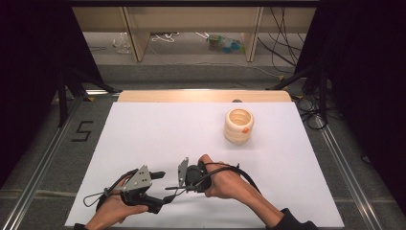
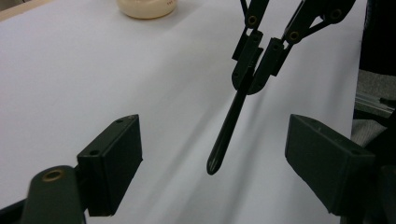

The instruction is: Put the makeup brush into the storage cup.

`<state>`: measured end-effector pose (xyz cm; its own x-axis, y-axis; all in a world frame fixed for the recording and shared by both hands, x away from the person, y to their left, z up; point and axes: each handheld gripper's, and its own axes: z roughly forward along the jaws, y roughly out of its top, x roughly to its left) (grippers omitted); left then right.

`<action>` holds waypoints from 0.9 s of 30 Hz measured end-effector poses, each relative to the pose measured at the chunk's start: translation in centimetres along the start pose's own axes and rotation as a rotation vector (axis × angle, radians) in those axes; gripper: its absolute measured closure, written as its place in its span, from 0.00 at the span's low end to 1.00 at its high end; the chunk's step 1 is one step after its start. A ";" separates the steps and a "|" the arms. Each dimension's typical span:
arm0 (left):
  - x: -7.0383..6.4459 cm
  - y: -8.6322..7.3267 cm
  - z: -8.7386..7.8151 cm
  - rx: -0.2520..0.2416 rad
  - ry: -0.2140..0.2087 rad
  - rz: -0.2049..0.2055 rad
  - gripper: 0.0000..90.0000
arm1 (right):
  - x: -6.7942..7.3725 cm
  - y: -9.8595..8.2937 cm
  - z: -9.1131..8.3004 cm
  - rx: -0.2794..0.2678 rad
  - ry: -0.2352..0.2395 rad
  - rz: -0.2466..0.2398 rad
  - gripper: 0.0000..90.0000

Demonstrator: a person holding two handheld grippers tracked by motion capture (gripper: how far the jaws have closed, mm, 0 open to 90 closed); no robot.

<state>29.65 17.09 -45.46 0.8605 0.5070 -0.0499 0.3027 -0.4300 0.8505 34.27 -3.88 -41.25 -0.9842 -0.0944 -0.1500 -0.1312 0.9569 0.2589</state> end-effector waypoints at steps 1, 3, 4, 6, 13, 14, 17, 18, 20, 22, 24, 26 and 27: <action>0.0 0.0 0.0 0.001 -0.001 -0.003 0.21 | 0.0 0.0 0.1 -0.001 -0.011 -0.011 0.93; 0.0 0.0 0.1 0.006 -0.007 -0.006 0.22 | 0.1 0.1 0.1 0.005 -0.005 -0.010 0.93; 0.0 -0.1 0.1 0.012 -0.014 0.000 0.22 | 0.2 0.1 0.1 0.010 -0.001 -0.011 0.93; -0.1 -0.1 0.1 0.020 -0.008 0.000 0.22 | 0.3 0.2 0.2 0.009 -0.004 -0.024 0.93; -0.2 -0.1 0.3 0.024 -0.022 -0.002 0.24 | 1.0 0.8 0.2 0.013 -0.007 -0.038 0.93; -0.2 -0.1 0.3 0.035 -0.031 0.005 0.24 | 1.0 0.8 0.2 0.010 0.000 -0.045 0.93; -0.4 -0.1 0.4 0.041 -0.030 0.004 0.26 | 1.1 0.8 0.3 0.008 -0.006 -0.047 0.93; -0.3 -0.1 0.4 0.044 -0.028 0.012 0.27 | 1.1 0.9 0.3 0.010 -0.007 -0.048 0.93; -0.5 -0.1 0.4 0.044 -0.043 0.000 0.28 | 0.9 0.9 0.4 -0.016 -0.011 -0.092 0.93; -0.6 -0.1 0.4 0.050 -0.043 0.008 0.29 | 1.1 0.9 0.4 0.005 -0.007 -0.068 0.93; -0.6 -0.1 0.5 0.048 -0.048 0.013 0.29 | 1.4 1.0 0.3 0.016 -0.004 -0.056 0.93; -0.7 -0.1 0.5 0.050 -0.049 0.009 0.29 | 1.5 1.1 0.4 0.017 -0.010 -0.065 0.93; -0.6 -0.1 0.5 0.061 -0.047 0.019 0.30 | 1.5 1.2 0.4 0.011 -0.006 -0.070 0.93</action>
<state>29.29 16.47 -45.77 0.8842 0.4634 -0.0594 0.3089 -0.4846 0.8184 32.68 -2.81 -41.51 -0.9719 -0.1594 -0.1731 -0.1982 0.9511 0.2370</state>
